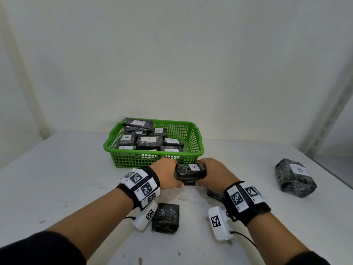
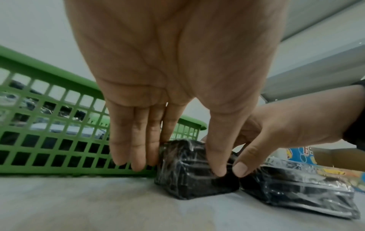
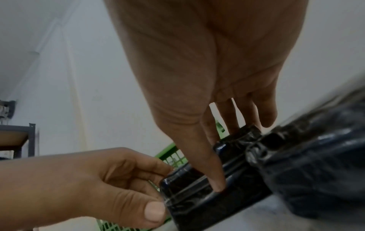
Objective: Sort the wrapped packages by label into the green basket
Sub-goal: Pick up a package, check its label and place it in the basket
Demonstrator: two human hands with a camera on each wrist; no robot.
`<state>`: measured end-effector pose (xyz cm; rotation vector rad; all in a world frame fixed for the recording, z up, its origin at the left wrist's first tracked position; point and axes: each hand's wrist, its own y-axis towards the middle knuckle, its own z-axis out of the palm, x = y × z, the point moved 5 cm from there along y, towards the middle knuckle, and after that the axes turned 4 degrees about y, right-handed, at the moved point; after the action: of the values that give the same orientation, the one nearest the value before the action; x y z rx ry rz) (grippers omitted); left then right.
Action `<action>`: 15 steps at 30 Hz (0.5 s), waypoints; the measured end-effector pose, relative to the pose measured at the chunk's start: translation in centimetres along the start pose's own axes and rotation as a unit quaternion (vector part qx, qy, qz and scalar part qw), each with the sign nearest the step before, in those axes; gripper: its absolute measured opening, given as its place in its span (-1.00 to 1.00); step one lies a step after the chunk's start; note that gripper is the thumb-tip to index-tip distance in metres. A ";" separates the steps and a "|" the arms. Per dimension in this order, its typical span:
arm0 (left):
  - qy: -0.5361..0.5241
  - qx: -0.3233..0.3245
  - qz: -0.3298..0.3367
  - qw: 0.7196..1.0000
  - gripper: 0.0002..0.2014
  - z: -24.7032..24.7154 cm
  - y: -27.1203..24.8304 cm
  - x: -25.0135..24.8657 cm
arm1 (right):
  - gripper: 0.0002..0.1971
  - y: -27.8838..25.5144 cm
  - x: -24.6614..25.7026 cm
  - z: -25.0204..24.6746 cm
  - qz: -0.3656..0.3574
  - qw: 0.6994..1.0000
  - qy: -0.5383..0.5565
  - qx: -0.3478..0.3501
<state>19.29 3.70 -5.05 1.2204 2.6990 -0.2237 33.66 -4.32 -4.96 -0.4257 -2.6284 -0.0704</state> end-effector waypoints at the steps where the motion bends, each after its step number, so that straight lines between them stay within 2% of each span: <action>1: 0.003 0.002 -0.006 1.000 -0.50 0.1 0.3 0.0 | -0.39 0.3 -0.2 0.1 0.001 1.000 -0.005 -0.003; 4: 0.024 -0.006 -0.024 0.999 -0.41 0.2 0.8 0.0 | -0.32 0.9 -0.8 -0.1 0.009 1.000 -0.005 -0.022; 7: 0.017 -0.023 -0.026 0.999 -0.41 -0.1 0.7 0.4 | -0.31 0.9 -1.5 -0.3 0.003 0.999 0.021 -0.024; 11: -0.106 -0.042 -0.025 0.993 -0.46 -0.4 -0.4 2.1 | -0.35 0.2 -1.9 -0.9 -0.016 0.995 0.096 -0.023; 15: -0.236 -0.049 -0.014 0.971 -0.51 -1.5 -1.6 4.0 | -0.44 -0.5 -1.0 -1.8 -0.046 0.979 0.195 -0.039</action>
<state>15.41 5.87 -4.34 0.9562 2.2861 -0.3318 35.15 -5.26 -3.84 -0.2823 -2.2607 -0.2603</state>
